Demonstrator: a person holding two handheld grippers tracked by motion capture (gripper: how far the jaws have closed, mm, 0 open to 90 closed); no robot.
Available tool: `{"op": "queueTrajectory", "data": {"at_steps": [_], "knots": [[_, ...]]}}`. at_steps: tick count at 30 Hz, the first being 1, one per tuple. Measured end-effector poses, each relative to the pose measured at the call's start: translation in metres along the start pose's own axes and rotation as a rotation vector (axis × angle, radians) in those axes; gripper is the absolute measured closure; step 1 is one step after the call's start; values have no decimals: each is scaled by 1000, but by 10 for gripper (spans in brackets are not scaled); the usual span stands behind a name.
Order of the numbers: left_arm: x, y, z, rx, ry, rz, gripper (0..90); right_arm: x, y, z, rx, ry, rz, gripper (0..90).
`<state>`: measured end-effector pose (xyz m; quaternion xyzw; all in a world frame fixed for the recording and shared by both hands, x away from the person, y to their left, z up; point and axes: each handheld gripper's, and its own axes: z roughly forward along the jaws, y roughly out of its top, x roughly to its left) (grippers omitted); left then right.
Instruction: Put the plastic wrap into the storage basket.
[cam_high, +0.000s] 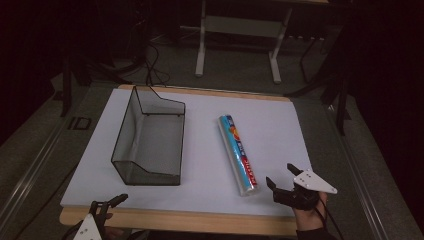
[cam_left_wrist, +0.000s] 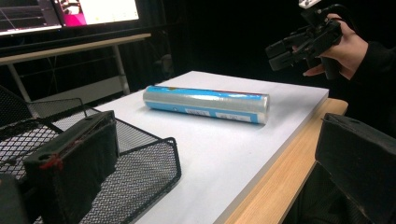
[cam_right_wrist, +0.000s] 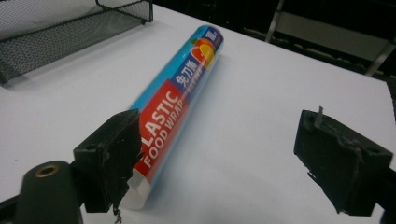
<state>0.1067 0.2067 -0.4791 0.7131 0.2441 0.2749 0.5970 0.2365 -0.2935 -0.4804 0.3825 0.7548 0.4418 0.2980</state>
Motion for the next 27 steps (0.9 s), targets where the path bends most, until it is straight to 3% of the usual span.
{"op": "queueTrajectory", "data": {"at_steps": [4,6,12,16,25,27], "knots": [[0,0,0,-2,5,6,2,2,2,-3,18,18,40,135],[0,1,-1,-7,13,7,2,6,6,-5,24,51,51,133],[0,0,-1,-5,11,3,2,18,14,-5,54,76,6,104],[0,0,0,-3,8,6,2,20,21,-8,26,91,28,98],[0,0,0,-6,7,4,2,32,40,-14,-15,122,-2,98],[0,1,0,-5,7,5,2,33,44,-14,-22,139,13,98]]}}
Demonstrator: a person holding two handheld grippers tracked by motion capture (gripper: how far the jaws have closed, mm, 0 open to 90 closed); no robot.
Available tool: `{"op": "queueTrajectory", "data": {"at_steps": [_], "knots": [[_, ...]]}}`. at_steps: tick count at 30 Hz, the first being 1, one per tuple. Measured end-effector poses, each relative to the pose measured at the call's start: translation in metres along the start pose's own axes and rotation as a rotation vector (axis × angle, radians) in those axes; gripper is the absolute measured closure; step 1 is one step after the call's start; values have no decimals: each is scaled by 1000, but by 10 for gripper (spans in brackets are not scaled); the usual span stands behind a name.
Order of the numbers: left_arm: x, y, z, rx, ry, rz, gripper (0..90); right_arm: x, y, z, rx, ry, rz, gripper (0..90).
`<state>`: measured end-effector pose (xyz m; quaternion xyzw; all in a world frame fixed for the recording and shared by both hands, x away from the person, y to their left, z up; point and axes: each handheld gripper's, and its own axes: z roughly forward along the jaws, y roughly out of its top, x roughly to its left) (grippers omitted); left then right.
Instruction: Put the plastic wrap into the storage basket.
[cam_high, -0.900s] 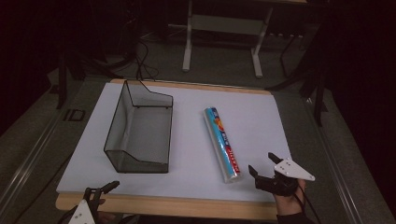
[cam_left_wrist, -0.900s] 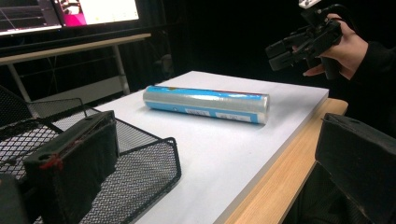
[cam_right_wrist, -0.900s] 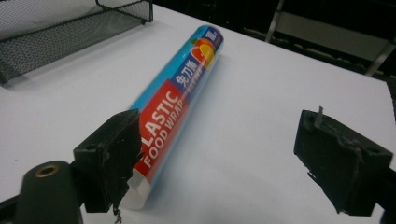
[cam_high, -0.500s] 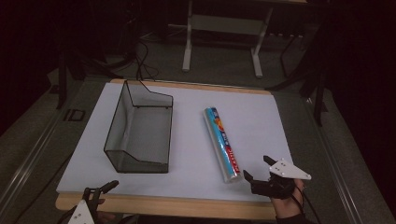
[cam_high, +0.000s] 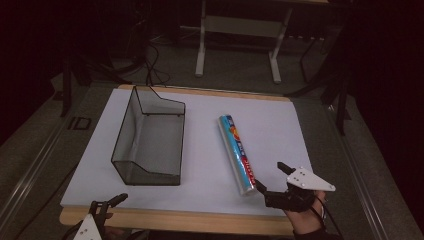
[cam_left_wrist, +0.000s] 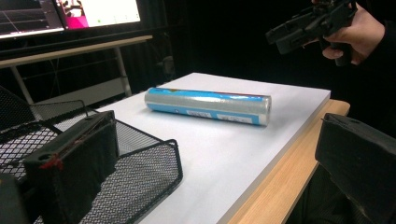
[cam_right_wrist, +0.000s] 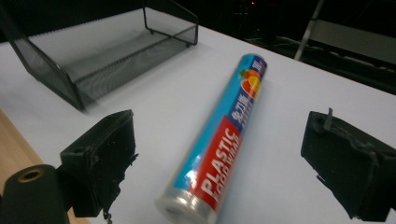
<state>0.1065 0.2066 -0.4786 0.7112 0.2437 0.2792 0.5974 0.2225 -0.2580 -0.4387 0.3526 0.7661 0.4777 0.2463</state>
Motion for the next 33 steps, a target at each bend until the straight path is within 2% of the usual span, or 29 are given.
{"op": "queueTrajectory", "data": {"at_steps": [1,2,4,5,8,11,15,21,25,27,28,29,31,32,33], "knots": [[0,0,0,0,0,0,2,1,2,1,2,8,-5,98],[0,0,0,0,-1,0,2,2,4,2,11,-10,-16,98],[0,0,0,1,-1,1,2,3,9,3,14,14,-14,98],[0,0,0,1,-2,0,2,4,11,4,15,1,-17,98],[0,0,0,-1,-2,0,2,4,18,7,26,3,-28,98],[0,0,0,-1,-3,-1,2,2,23,11,42,15,-20,99],[0,0,0,-1,-3,0,2,-6,35,23,86,45,14,120],[0,0,0,2,-4,1,2,-9,49,41,148,54,13,122],[0,0,0,5,-4,2,2,-8,54,49,169,35,-2,123],[0,0,0,4,-5,3,2,-8,56,52,176,35,-11,184],[0,0,0,5,-5,4,2,-7,56,55,185,62,-23,235],[0,0,0,5,-5,5,2,-6,57,60,198,55,-34,203],[0,0,0,6,-7,4,2,-7,57,62,197,55,-33,206],[0,0,0,7,-6,5,2,-9,57,67,223,75,-29,225],[-1,0,0,7,-6,6,2,-9,57,70,230,67,-23,223]]}}
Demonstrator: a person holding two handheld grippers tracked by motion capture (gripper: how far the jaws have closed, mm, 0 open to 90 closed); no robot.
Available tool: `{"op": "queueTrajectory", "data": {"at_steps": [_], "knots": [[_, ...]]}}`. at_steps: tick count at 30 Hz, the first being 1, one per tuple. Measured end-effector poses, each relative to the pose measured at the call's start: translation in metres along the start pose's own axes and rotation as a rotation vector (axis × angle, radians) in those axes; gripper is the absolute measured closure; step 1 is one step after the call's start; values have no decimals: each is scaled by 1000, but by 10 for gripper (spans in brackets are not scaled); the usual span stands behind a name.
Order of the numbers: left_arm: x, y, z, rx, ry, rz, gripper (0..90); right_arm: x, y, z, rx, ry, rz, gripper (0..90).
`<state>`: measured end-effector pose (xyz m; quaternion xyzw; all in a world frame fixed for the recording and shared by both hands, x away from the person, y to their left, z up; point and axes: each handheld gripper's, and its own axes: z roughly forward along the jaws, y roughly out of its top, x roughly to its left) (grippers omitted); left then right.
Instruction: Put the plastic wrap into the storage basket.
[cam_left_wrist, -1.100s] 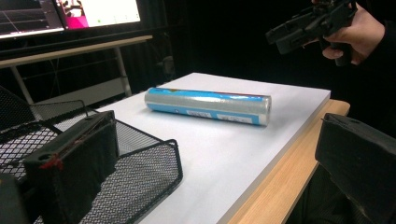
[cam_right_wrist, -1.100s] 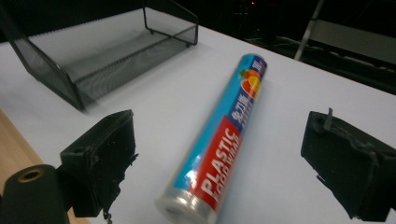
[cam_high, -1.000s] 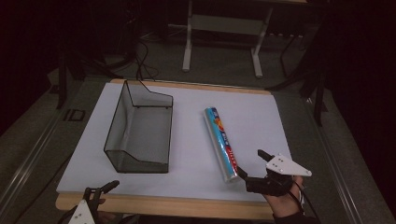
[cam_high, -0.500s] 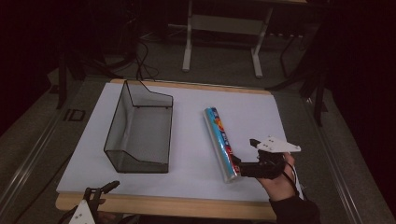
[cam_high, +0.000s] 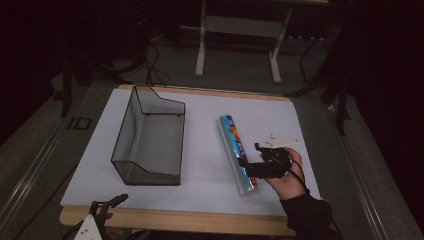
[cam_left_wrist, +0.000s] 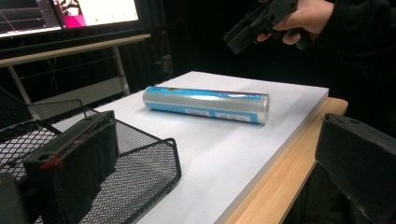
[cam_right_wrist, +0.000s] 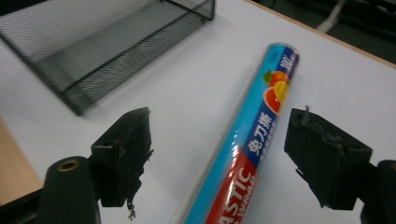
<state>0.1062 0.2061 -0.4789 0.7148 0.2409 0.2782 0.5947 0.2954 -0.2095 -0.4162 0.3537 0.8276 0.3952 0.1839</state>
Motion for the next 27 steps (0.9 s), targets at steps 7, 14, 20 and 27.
{"op": "queueTrajectory", "data": {"at_steps": [7,14,20,27], "knots": [[0,0,0,2,1,4,2,-9,-3,30,65,-38,7,279],[0,0,0,5,1,6,2,-17,-6,59,146,-87,53,282],[-1,0,1,15,3,14,2,-23,-2,82,178,-104,110,284],[-1,-1,1,18,3,15,2,-30,1,109,218,-129,178,245]]}}
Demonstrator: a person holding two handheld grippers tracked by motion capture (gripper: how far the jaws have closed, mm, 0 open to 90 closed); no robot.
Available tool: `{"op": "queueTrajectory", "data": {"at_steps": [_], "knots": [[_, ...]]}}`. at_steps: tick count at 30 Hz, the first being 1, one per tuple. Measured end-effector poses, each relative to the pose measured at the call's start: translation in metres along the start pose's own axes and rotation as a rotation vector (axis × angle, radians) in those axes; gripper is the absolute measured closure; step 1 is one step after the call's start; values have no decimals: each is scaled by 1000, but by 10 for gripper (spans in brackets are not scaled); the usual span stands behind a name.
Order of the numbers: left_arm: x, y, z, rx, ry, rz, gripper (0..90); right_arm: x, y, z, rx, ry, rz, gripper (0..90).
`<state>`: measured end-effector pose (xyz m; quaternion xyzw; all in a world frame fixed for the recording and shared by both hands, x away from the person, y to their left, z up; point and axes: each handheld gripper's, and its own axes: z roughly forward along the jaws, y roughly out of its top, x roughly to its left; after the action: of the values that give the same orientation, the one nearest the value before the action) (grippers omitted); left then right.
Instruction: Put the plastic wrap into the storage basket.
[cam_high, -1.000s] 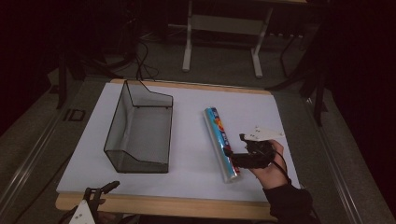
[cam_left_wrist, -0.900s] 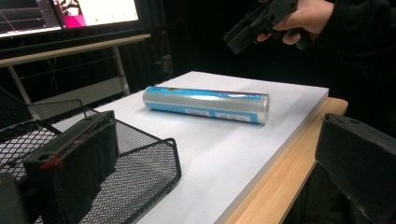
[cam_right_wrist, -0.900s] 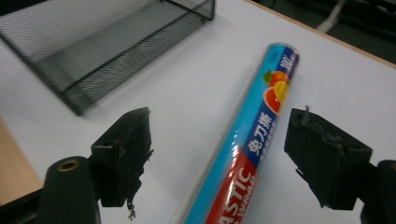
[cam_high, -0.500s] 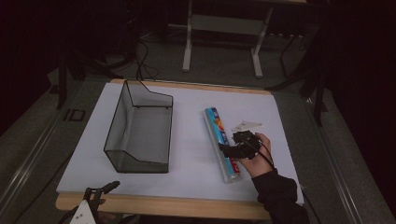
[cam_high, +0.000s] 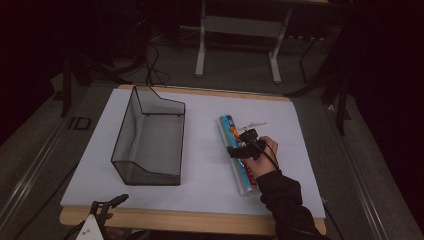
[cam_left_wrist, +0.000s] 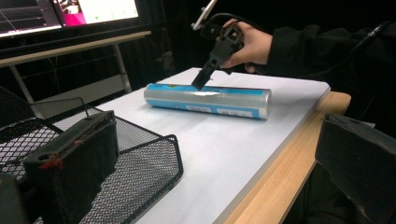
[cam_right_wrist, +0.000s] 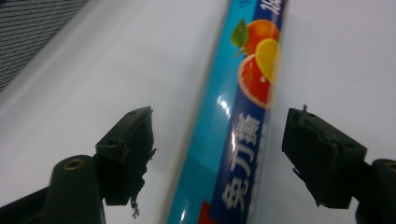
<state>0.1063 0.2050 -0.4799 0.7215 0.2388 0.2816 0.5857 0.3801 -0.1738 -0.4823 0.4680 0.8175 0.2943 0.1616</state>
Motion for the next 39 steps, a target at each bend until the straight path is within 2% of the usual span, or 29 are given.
{"op": "queueTrajectory", "data": {"at_steps": [2,4,8,12,14,15,22,25,28,30,34,39], "knots": [[0,0,0,2,0,2,2,-1,1,4,12,6,7,236],[0,0,0,2,-1,4,2,-3,4,17,52,3,52,208],[0,0,0,0,-1,0,2,-5,5,27,90,-7,82,231],[0,0,0,2,-4,2,2,-5,6,35,133,-17,81,237],[0,0,0,4,-5,2,2,-5,6,36,138,-28,81,241],[0,0,0,4,-5,2,2,-4,7,38,160,-34,77,241],[0,0,1,7,-5,2,2,-3,9,44,215,-39,83,265],[0,0,1,10,-5,3,2,-3,10,50,278,-14,97,266],[0,-1,1,14,-5,6,2,-1,13,54,336,-24,82,267],[-1,-1,2,16,-6,6,2,-2,13,55,342,-20,102,272],[-1,-1,3,24,-5,12,2,-4,10,55,311,-6,140,281],[0,-1,2,20,-1,10,2,-9,9,53,300,17,185,292]]}}
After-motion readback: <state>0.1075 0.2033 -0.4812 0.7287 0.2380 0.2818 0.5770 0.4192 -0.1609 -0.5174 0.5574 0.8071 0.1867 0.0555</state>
